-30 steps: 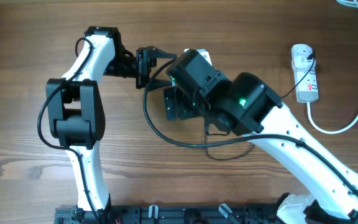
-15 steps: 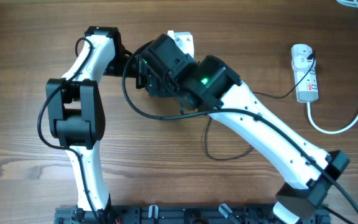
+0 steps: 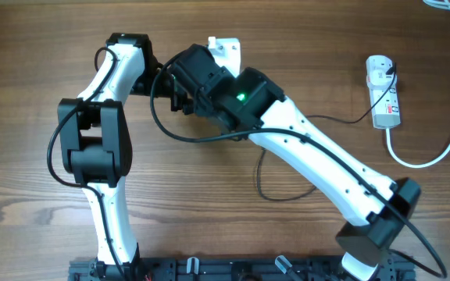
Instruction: Plug charger to phone and switch on socket
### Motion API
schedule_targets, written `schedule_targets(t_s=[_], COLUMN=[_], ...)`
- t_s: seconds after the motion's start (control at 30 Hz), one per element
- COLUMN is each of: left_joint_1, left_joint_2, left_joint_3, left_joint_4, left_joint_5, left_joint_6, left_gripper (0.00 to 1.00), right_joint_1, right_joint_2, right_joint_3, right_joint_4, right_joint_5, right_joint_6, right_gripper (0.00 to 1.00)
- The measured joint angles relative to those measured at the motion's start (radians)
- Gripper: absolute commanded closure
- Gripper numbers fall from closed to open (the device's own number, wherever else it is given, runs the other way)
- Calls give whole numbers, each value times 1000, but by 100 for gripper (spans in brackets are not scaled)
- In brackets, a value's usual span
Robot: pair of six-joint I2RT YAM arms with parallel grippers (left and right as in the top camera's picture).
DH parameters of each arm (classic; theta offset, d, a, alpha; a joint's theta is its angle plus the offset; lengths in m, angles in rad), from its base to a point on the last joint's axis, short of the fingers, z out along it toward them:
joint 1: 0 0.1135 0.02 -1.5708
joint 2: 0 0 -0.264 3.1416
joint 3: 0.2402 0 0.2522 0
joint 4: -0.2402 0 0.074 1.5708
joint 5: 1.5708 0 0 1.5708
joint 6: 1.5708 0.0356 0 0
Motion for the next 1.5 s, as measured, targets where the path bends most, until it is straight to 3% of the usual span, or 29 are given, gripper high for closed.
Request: schedule_targets(t_s=[0.27,0.87,1.5], left_joint_1=[0,0,0], left_joint_2=[0,0,0], left_joint_3=[0,0,0], left_joint_4=[0,0,0], left_joint_5=[0,0,0], left_joint_6=[3,3,5], left_gripper=[34,33,33], right_joint_1=[0,0,0], right_joint_2=[22,22,22], right_joint_3=[0,0,0], right_joint_4=[18,24,21], right_joint_5=[19,-12,-21], right_joint_6=[-13,-11,7], right_gripper=[56,76,92])
